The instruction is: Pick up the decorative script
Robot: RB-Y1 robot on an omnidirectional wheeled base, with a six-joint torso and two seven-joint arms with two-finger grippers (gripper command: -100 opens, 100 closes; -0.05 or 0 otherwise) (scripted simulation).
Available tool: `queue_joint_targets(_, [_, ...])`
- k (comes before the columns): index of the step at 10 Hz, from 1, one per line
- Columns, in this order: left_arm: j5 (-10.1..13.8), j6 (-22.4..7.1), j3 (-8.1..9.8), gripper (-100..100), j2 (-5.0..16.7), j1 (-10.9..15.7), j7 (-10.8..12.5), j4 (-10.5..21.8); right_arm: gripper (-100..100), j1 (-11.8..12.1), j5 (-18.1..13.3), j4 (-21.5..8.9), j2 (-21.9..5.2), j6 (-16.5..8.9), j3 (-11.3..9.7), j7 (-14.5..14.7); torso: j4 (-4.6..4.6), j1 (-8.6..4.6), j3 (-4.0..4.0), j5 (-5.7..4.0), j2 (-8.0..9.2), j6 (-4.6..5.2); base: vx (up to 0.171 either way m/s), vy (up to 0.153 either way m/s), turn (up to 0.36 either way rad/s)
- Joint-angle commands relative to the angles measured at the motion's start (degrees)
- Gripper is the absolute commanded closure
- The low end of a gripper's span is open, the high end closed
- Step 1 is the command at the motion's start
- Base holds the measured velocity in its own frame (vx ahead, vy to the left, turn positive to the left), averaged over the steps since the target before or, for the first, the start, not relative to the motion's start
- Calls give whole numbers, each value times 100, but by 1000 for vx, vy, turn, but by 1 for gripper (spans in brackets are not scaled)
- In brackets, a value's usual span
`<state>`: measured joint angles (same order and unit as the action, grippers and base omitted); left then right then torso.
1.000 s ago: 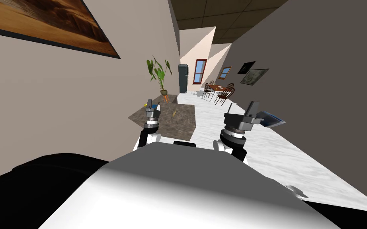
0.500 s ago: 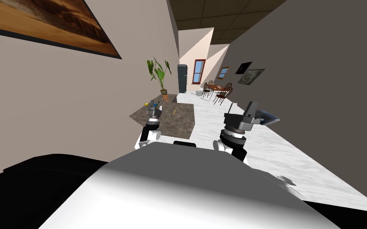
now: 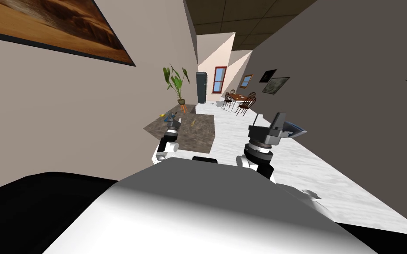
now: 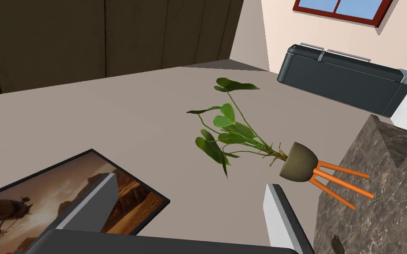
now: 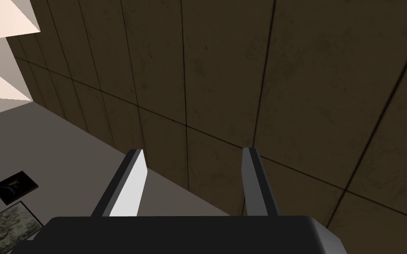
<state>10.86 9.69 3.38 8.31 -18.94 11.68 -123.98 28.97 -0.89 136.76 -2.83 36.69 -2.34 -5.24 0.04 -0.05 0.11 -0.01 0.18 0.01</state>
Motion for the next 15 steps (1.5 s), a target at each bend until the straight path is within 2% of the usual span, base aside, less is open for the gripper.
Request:
queue_joint_targets(1, [116, -286, 104, -100, 31, 230, 286, 231, 0, 0, 0, 0, 0, 0, 0, 0, 0, 0, 0, 0, 0, 0, -84, -32, -42])
queue_joint_targets(2, [116, -377, 104, -100, 31, 230, 402, 231, 0, 0, 0, 0, 0, 0, 0, 0, 2, -4, 4, -1, 8, 0, -60, -26, -13])
queue_joint_targets(3, [198, -585, 176, -100, 61, 421, 608, 454, 0, 0, 0, 0, 0, 0, 0, 0, 2, -3, 3, -1, 4, -1, -48, -36, -25])
queue_joint_targets(4, [198, -610, 176, -100, 61, 421, 662, 454, 0, 0, 0, 0, 0, 0, 0, 0, 0, -6, 0, -2, 0, -1, -34, -25, -10])
queue_joint_targets(5, [281, -852, 248, -100, 94, 624, 889, 682, 0, 0, 0, 0, 0, 0, 0, 0, 0, -3, -2, -1, -5, -1, -42, -26, -26])
queue_joint_targets(6, [281, -852, 248, -100, 94, 624, 924, 695, 0, 0, 0, 0, 0, 0, 0, 0, -1, -3, -3, -1, -5, 0, -34, -20, -12])
queue_joint_targets(7, [364, -1071, 318, -100, 131, 838, 1161, 942, 0, 1, 0, 0, 0, 0, 0, 0, -1, -1, -3, -1, -7, -2, -31, -21, -17])
queue_joint_targets(8, [364, -1103, 318, -100, 131, 838, 1187, 955, 0, 0, 0, 0, 0, 0, 0, 0, -1, -1, -4, -1, -9, -1, -24, -21, -11])
queue_joint_targets(9, [448, -1335, 387, -100, 173, 1062, 1417, 1199, 0, 1, 0, 0, 0, 0, 0, 0, -2, -1, -6, -1, -11, -1, -32, -31, -14])
queue_joint_targets(10, [448, -1361, 387, -100, 173, 1062, 1450, 1232, 0, 0, 0, 0, 0, 0, 0, 0, -2, -4, -6, -1, -11, 0, -24, -23, -12])
queue_joint_targets(11, [531, -1607, 453, -100, 221, 1298, 1676, 1473, 0, 1, 0, 0, 0, 0, 0, 0, -2, -1, -6, -1, -11, -2, -17, -25, -8])
queue_joint_targets(12, [531, -1626, 453, -100, 221, 1298, 1711, 1526, 0, 1, 0, 0, 0, 0, 0, 0, -3, -1, -8, -1, -14, -1, -12, -23, -7])
queue_joint_targets(13, [613, -1840, 516, -100, 277, 1543, 1955, 1779, 0, 1, 0, 0, 0, 0, 0, 0, -3, -2, -9, -1, -16, -2, -13, -29, -9])
queue_joint_targets(14, [613, -1898, 516, -100, 277, 1543, 1969, 1837, 0, 1, 0, 0, 0, 0, 0, 0, -3, -4, -9, -1, -17, -1, -11, -22, -5])
queue_joint_targets(15, [693, -2151, 575, -100, 340, 1790, 2207, 2013, 0, 1, 0, 0, 0, 0, 0, 0, -3, -2, -9, -1, -17, -2, -8, -24, -3])
